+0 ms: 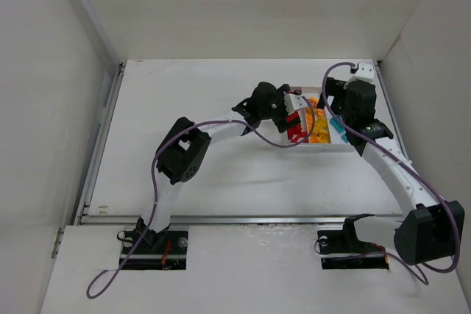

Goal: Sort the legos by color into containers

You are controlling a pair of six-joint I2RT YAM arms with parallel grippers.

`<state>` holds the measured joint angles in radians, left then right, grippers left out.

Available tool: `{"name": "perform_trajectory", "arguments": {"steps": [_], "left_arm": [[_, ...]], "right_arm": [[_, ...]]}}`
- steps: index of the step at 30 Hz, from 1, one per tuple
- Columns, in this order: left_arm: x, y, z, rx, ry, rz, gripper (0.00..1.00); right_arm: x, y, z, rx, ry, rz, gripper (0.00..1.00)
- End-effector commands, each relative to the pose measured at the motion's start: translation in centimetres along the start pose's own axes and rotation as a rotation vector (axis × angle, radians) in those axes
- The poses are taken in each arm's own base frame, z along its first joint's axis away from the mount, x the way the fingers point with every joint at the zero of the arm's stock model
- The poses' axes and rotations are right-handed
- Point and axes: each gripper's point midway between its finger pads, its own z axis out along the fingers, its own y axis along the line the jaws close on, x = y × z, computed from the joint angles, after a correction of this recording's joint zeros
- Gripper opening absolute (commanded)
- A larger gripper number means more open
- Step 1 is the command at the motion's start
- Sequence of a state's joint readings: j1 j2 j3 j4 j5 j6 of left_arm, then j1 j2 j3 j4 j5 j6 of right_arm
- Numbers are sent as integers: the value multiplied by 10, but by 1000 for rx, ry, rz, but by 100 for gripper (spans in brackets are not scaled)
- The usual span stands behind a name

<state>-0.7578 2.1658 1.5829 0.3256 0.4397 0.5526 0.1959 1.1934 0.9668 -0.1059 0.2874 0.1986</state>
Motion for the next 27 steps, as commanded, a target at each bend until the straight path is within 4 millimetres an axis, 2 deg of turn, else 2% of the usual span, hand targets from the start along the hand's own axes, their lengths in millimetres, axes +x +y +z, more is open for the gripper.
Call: {"name": "perform_trajectory", "arguments": {"steps": [1, 3, 7, 8, 10, 11, 13, 14, 16, 17, 18, 19, 20, 21, 22, 23, 24, 25, 26, 27], "left_arm": [[-50, 24, -5, -72, -120, 56, 90], [-53, 26, -10, -88, -131, 63, 100], [-75, 29, -27, -115, -189, 65, 100], [-94, 32, -36, -129, -227, 44, 100], [-114, 42, -51, -154, -270, 24, 100], [-127, 43, -64, -172, -295, 14, 100], [-124, 69, -87, -260, -287, -56, 100], [-123, 79, -98, -302, -284, -97, 100], [-104, 110, -135, -465, -236, -216, 100], [-93, 120, -148, -528, -205, -251, 100], [-76, 125, -165, -582, -145, -287, 100], [-51, 150, -192, -723, -80, -333, 100], [-35, 160, -209, -791, -35, -361, 100], [-19, 169, -226, -857, 10, -391, 100], [12, 180, -258, -934, 98, -437, 100], [26, 189, -281, -1016, 131, -481, 100], [41, 192, -299, -1061, 166, -514, 100], [54, 189, -320, -1097, 199, -544, 100], [69, 198, -350, -1160, 215, -563, 100], [77, 197, -365, -1189, 220, -581, 100]], "right_arm": [[-22, -4, -3, -1, -49, -14, 100], [-27, -4, -4, -3, -57, -24, 100], [-34, -5, -8, 5, -66, -21, 100], [-37, -9, -12, 22, -75, -19, 100], [-48, -14, -19, 49, -109, -9, 100], [-52, -19, -25, 71, -122, -5, 100], [-61, -30, -32, 127, -154, 17, 100], [-59, -46, -35, 201, -163, 21, 100], [-60, -60, -42, 274, -179, 47, 100], [-53, -78, -45, 355, -162, 43, 100], [-49, -86, -46, 383, -148, 39, 100], [-49, -93, -47, 404, -138, 47, 100], [-44, -102, -49, 430, -118, 54, 100], [-39, -121, -52, 476, -88, 66, 100], [-35, -129, -53, 497, -73, 88, 100], [-32, -138, -54, 512, -57, 103, 100], [-31, -150, -58, 520, -51, 122, 100], [-30, -152, -62, 515, -59, 144, 100], [-28, -154, -65, 511, -65, 162, 100], [-25, -152, -66, 500, -61, 162, 100]]}}
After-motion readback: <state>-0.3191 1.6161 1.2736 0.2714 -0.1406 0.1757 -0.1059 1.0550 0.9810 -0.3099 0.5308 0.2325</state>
